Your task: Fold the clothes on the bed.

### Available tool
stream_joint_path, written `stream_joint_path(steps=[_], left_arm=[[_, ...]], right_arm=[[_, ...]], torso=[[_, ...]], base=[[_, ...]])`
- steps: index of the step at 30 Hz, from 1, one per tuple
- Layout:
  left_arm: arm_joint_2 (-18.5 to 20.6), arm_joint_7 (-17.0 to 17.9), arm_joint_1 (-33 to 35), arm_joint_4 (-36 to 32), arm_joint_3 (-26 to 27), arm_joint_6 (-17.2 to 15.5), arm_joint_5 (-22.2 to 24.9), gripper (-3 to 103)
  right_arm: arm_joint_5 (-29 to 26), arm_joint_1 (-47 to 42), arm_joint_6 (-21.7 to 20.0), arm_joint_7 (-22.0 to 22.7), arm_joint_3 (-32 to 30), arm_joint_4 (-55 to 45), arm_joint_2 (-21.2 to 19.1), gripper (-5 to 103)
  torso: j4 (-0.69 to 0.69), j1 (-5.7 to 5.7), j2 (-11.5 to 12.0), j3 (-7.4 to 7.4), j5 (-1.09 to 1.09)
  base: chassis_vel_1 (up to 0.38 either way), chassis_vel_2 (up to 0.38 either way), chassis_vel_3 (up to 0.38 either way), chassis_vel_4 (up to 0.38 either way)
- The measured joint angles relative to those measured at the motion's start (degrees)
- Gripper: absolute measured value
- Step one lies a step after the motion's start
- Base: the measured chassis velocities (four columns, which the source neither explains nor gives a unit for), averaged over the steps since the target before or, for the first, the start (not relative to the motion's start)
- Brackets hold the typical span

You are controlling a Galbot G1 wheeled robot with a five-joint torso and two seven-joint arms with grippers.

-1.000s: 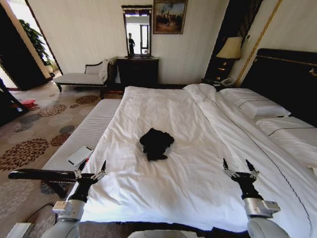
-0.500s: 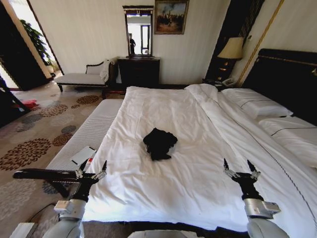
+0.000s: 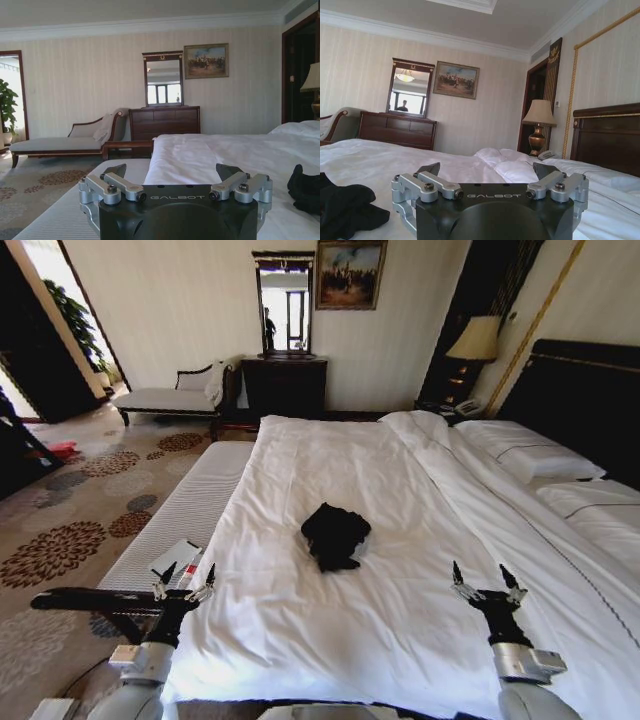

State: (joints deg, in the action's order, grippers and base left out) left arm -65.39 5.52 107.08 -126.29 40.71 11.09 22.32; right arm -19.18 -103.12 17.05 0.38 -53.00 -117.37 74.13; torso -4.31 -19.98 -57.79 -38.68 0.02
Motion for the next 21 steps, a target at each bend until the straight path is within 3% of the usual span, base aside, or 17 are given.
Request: stream_joint_path(steps=[10,16,20,21], left_arm=[[0.6,0.6,-0.4,-0.9,-0.5,-1.1,0.1,100],[4.1,3.4,-7.5,-1.4,-4.8,-6.4,2.1,100],[7.8,6.0,-14.4,-0.7,-8.5,-11.3,4.8,100],[7.8,6.0,-14.4,-0.7,-8.5,-11.3,4.8,100]], right_arm=[[-3.9,0.1,-0.9,0.5,0.0,-1.3,-1.2,100],[-9.1,-0.2,-7.8,0.7,1.6,-6.9,-5.5,100],[-12.3,4.8,-13.1,2.5,5.3,-6.0,-15.9,100],[-12.3,4.8,-13.1,2.5,5.3,-6.0,-15.9,100]], torso=[[0.00,0.03,0.0,0.01,0.01],[-0.02,0.02,0.0,0.00,-0.02],[-0.07,0.02,0.0,0.00,-0.03],[-0.07,0.02,0.0,0.00,-0.03]], base=[[-0.009,0.024,0.009,-0.017],[0.000,0.000,0.000,0.000],[0.000,0.000,0.000,0.000],[0.000,0.000,0.000,0.000]])
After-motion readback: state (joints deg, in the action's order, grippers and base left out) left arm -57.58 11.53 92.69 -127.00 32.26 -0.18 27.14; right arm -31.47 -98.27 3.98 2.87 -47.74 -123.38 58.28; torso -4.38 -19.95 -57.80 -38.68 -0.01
